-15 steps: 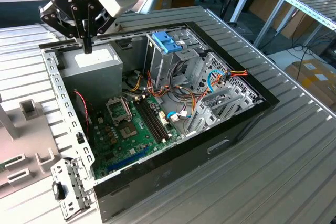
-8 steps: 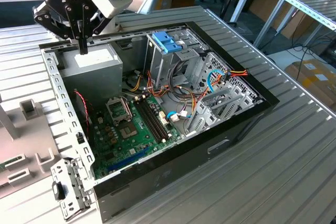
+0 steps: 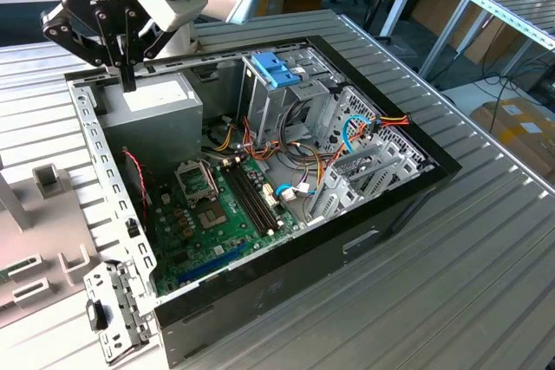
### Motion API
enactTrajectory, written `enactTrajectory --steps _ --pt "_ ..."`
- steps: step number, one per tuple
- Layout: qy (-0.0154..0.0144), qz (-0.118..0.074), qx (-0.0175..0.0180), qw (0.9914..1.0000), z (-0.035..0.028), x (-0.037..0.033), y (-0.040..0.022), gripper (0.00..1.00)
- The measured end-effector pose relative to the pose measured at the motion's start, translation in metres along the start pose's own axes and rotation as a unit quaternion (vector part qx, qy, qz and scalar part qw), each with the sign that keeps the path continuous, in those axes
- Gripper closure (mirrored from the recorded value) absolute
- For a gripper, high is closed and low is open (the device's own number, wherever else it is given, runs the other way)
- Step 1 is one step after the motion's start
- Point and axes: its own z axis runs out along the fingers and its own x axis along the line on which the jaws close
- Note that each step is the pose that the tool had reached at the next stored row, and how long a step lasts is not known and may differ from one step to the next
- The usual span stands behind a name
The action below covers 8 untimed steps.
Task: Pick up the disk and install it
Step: 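Reach for the disk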
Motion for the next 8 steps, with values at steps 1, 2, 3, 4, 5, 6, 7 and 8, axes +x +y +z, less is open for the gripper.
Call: enactTrajectory --steps 1,2,3,4,5,6,7,8 --pt "0.0000 0.000 0.0000 1.00000 0.0000 0.0014 -0.0001 0.89" --pt "0.0000 0.000 0.0000 1.00000 -0.0001 0.0029 -0.0002 0.89" --pt "0.0000 0.000 0.0000 1.00000 -0.0001 0.0040 -0.0003 0.89" --pt "0.0000 0.000 0.0000 1.00000 -0.0001 0.0047 -0.0004 0.89" --pt "0.0000 0.000 0.0000 1.00000 -0.0002 0.0058 -0.0004 0.89" --pt "0.0000 0.000 0.0000 1.00000 -0.0002 0.0066 -0.0005 0.89" --pt "0.0000 0.000 0.0000 1.00000 -0.0002 0.0072 -0.0005 0.89" --pt "0.0000 0.000 0.0000 1.00000 -0.0002 0.0079 -0.0006 0.89"
